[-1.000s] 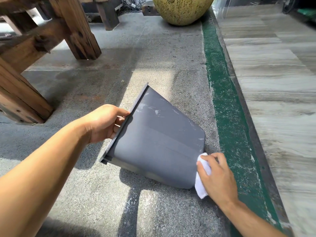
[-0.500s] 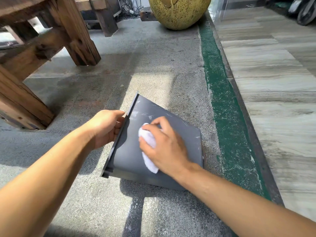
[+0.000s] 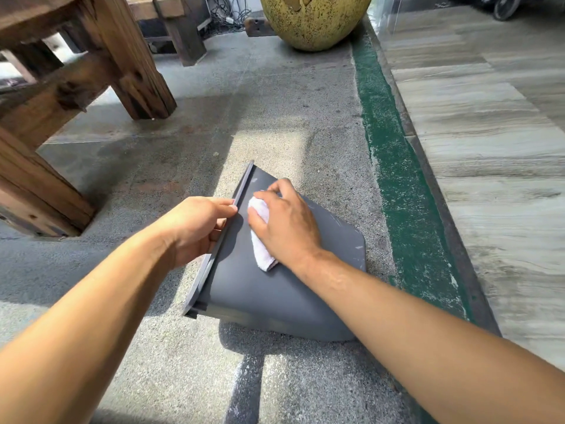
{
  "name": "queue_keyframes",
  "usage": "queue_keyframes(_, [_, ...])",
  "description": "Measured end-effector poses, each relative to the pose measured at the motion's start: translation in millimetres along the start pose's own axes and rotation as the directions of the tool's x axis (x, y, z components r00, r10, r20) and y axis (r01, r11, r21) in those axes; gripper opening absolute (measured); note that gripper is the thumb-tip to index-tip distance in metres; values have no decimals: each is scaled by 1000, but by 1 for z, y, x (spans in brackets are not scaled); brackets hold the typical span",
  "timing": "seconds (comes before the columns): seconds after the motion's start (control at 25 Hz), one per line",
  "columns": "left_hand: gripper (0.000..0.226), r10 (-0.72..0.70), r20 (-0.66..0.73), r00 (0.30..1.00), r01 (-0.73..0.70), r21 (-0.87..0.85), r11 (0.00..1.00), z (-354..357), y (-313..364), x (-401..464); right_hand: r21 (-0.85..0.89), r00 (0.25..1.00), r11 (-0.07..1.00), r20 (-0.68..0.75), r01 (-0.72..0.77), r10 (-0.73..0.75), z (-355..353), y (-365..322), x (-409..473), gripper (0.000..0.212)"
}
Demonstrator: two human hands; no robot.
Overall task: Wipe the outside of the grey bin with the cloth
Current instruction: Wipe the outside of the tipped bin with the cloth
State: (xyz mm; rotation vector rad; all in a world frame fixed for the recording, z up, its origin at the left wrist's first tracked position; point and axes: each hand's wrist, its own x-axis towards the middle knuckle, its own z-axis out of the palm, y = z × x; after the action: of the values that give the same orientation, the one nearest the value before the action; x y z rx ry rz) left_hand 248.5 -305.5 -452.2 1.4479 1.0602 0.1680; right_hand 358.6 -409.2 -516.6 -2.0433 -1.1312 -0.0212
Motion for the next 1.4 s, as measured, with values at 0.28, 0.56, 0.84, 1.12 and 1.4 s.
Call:
queue_keyframes(0.28, [20,-49,13,999,49,-23,999,-14,-3,5,-167,937,923,-14,-348,350,-27,95,-81,30])
queue_keyframes(0.56, [13,-36,-72,997,34,-26,999,5,2,5,-131,780,773,-15,-621,625,-54,158,-123,28])
queue_keyframes(0.84, [39,-15,-59,998,17,35,999,9,-7,6,154,937,932,-70,-328,342,-51,85,-106,25])
queue_keyframes(1.12, [31,35,14,999,-32,-181,983,15,-7,2,210,998,976,-31,51,-46,-9,6,-52,33])
queue_keyframes(1.4, [30,90,55,994,-79,-178,981,17,-5,4,62,991,995,-108,84,-77,-3,-7,12,30])
